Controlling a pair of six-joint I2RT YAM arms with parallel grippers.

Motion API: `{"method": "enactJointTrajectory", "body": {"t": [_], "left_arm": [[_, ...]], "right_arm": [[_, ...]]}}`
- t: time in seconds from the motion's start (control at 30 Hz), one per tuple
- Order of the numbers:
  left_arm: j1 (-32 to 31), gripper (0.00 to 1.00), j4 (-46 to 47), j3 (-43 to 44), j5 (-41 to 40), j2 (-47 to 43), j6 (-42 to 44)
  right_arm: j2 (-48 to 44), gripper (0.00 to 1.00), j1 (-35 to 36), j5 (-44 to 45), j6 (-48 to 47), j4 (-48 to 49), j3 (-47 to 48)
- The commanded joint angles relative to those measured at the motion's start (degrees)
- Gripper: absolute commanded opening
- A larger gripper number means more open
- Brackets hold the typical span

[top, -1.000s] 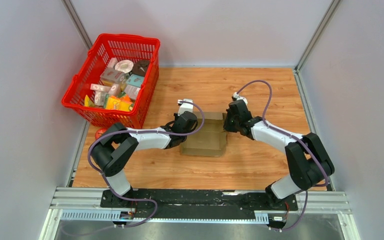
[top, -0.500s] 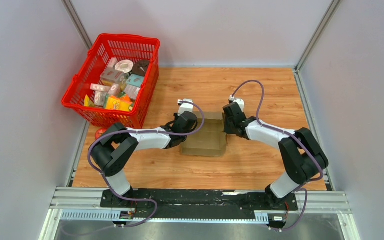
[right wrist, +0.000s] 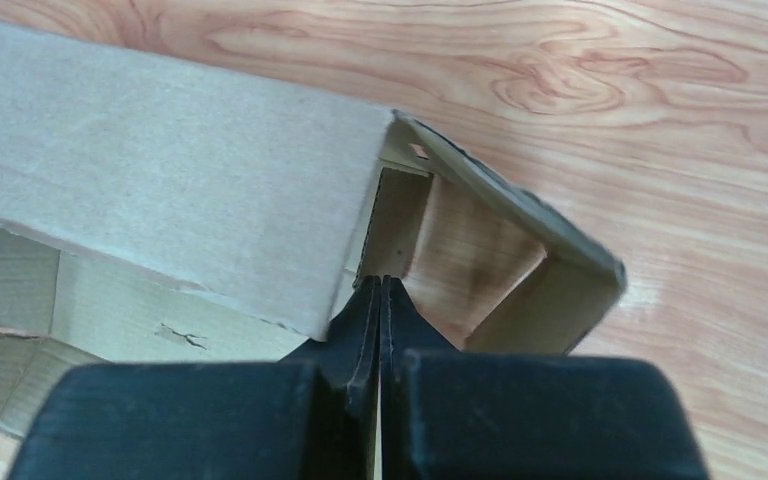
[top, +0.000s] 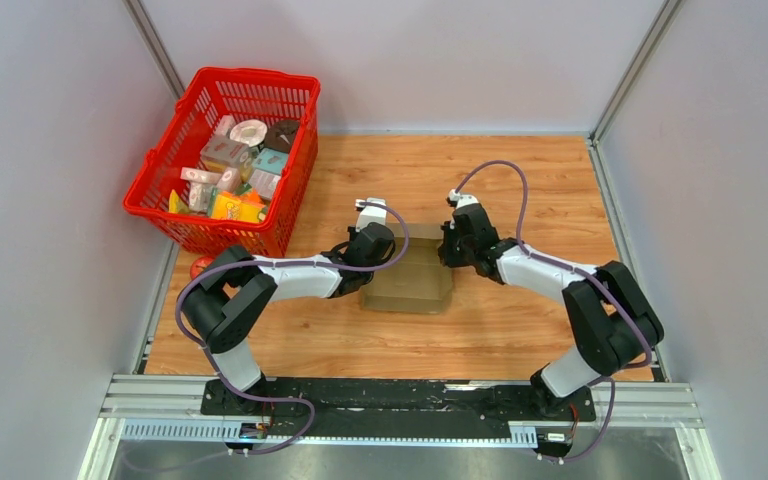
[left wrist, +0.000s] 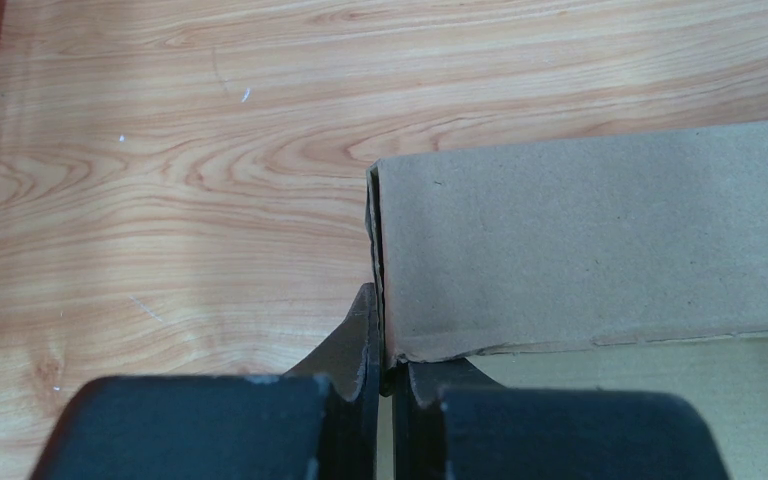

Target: Fold the paper box

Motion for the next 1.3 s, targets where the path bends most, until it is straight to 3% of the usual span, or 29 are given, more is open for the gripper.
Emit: {"method": "enactJointTrajectory", "body": {"t": [0.0, 0.17, 0.37, 0.53, 0.73, 0.93, 1.07, 1.17, 1.27], "left_arm": [[-0.1, 0.00, -0.6, 0.8, 0.9, -1.7, 0.7], [-0.1, 0.00, 0.0, 0.1, 0.5, -2.5, 0.7], [-0.1, 0.00, -0.3, 0.1, 0.5, -2.3, 0.5], [-0.1, 0.00, -0.4, 0.5, 0.9, -1.8, 0.3], [-0.1, 0.00, -0.7, 0.2, 0.7, -2.1, 0.2], [-0.1, 0.00, -0.6, 0.2, 0.4, -2.1, 0.3], [-0.2, 0.00, -0.6, 0.4, 0.6, -1.8, 0.3], [-0.1, 0.00, -0.7, 0.3, 0.4, -1.9, 0.4], [-0.1, 0.00, -0.9, 0.3, 0.1, -2.1, 0.5]], "right_arm": [[2.6, 0.00, -0.6, -6.5, -3.6, 3.2, 3.4], [4.7, 0.00, -0.6, -8.3, -3.4, 1.7, 4.1], [-5.0, 0.00, -0.6, -6.4, 1.7, 0.9, -0.6], [-6.7, 0.02, -0.2, -8.4, 4.3, -2.8, -2.6], [-2.0, 0.00, -0.3, -3.1, 3.4, -5.4, -3.4], [-1.0, 0.00, 1.8, 9.8, 7.6, -7.8, -6.2], [1.0, 0.00, 1.8, 11.8, 11.3, -9.1, -5.9], [-0.6, 0.02, 1.9, 8.5, 11.7, -5.1, -7.6], [-6.5, 0.10, 1.8, 7.1, 11.6, -1.8, -10.1]]}}
